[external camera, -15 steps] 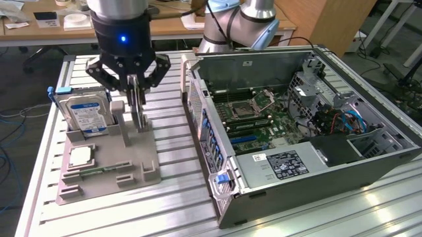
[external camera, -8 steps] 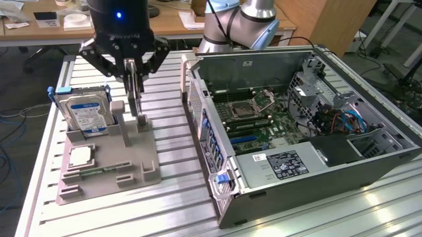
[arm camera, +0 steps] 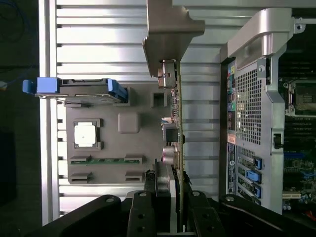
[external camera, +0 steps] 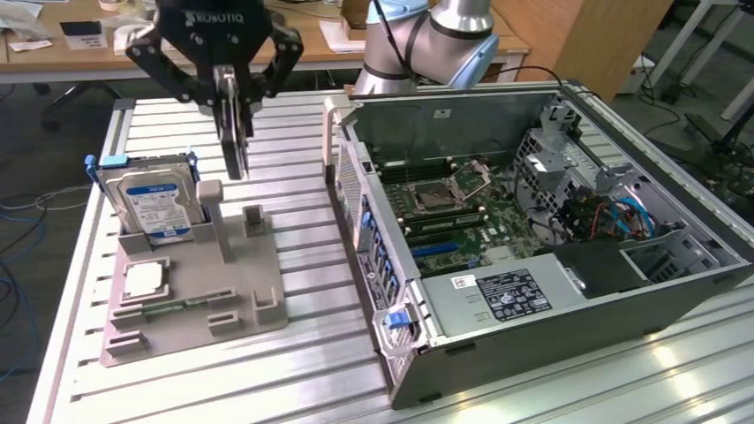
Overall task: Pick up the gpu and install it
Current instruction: 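Pick up the gpu and move the gpu toward the slot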
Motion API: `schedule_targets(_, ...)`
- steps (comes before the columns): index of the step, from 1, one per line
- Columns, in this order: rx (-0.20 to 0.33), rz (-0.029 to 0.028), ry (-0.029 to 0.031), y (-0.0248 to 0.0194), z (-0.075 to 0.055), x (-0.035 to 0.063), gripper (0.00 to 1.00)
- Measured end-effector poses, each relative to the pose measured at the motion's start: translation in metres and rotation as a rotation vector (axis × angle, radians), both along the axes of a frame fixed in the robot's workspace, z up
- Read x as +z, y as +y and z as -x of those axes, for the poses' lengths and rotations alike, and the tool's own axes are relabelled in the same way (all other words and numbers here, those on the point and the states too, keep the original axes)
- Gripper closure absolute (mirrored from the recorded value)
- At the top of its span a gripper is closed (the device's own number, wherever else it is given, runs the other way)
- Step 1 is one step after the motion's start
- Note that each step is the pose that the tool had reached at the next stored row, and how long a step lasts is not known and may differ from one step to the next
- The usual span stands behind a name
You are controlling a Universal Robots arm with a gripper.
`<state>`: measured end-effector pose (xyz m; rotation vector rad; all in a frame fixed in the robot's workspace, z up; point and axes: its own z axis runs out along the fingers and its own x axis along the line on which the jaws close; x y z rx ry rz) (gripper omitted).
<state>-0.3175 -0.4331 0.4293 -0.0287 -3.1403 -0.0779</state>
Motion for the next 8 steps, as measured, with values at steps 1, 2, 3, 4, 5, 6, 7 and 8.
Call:
schedule_targets(1,0.0,0.0001,0.0001,0.0,-0.0001,0.0031,0.72)
schedule_targets(2,0.0,-0.0001,-0.0001,0.0,-0.0001,0.0035,0.72)
schedule_targets(3,0.0,-0.0002,-0.0002,0.0,-0.0001,0.0035,0.72)
schedule_targets(4,0.0,-0.0002,-0.0003,0.0,-0.0001,0.0036,0.72)
schedule_targets(5,0.0,-0.0002,-0.0001,0.0,-0.0001,0.0037,0.72)
schedule_targets(6,0.0,-0.0001,-0.0001,0.0,-0.0001,0.0038,0.72)
schedule_targets(7,0.0,0.0,0.0002,0.0,-0.0004,0.004,0.72)
schedule_targets(8,0.0,0.0001,0.0003,0.0,-0.0021,0.0041,0.72)
